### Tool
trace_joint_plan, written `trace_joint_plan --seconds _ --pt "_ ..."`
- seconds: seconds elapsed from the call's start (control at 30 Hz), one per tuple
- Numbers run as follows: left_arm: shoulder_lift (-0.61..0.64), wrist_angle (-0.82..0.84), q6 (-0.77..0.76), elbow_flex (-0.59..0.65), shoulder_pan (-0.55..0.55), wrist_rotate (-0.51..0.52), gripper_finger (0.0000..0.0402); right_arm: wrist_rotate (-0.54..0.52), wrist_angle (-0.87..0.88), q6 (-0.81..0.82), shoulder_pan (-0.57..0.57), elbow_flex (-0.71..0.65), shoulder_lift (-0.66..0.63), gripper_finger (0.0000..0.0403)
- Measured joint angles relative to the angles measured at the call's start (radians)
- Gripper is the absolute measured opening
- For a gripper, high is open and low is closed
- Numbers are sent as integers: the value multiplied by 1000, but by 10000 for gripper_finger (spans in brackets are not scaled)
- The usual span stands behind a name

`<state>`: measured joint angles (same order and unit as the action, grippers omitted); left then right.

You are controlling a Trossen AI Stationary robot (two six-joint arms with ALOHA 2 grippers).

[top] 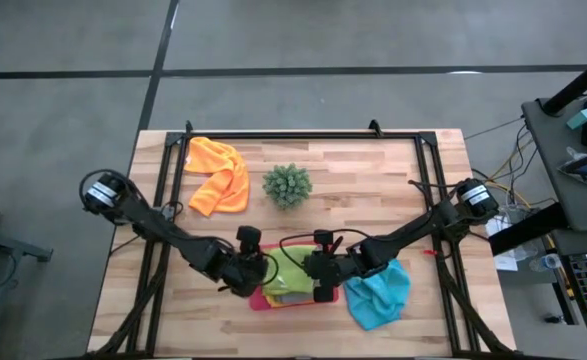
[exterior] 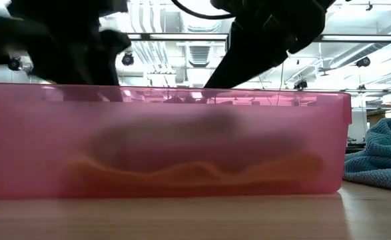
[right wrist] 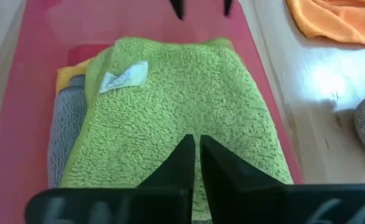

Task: Fold microfiber towels
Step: Put the green microfiber cloth into the pink bin

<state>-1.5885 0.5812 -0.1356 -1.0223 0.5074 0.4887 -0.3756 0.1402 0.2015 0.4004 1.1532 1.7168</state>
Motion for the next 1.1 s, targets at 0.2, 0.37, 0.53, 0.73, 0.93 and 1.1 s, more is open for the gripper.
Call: trace_joint_plan --seconds 0.2,0.37,0.53,0.73,0.93,1.1 --pt "-36 -77 46 15 -37 45 162 0 -7 0 0 -16 0 11" --pt "-64 -100 48 15 -50 45 162 0 -12 0 0 -24 0 11" --pt "-92 -138 68 15 -55 44 162 1 -19 0 0 -29 0 11" --pt "-115 -157 69 10 -63 41 144 1 -19 0 0 -30 0 11" --pt "-112 -154 72 1 -63 43 60 0 -19 0 0 -30 0 11" --pt "-108 -152 74 -6 -62 42 7 0 -19 0 0 -30 0 11"
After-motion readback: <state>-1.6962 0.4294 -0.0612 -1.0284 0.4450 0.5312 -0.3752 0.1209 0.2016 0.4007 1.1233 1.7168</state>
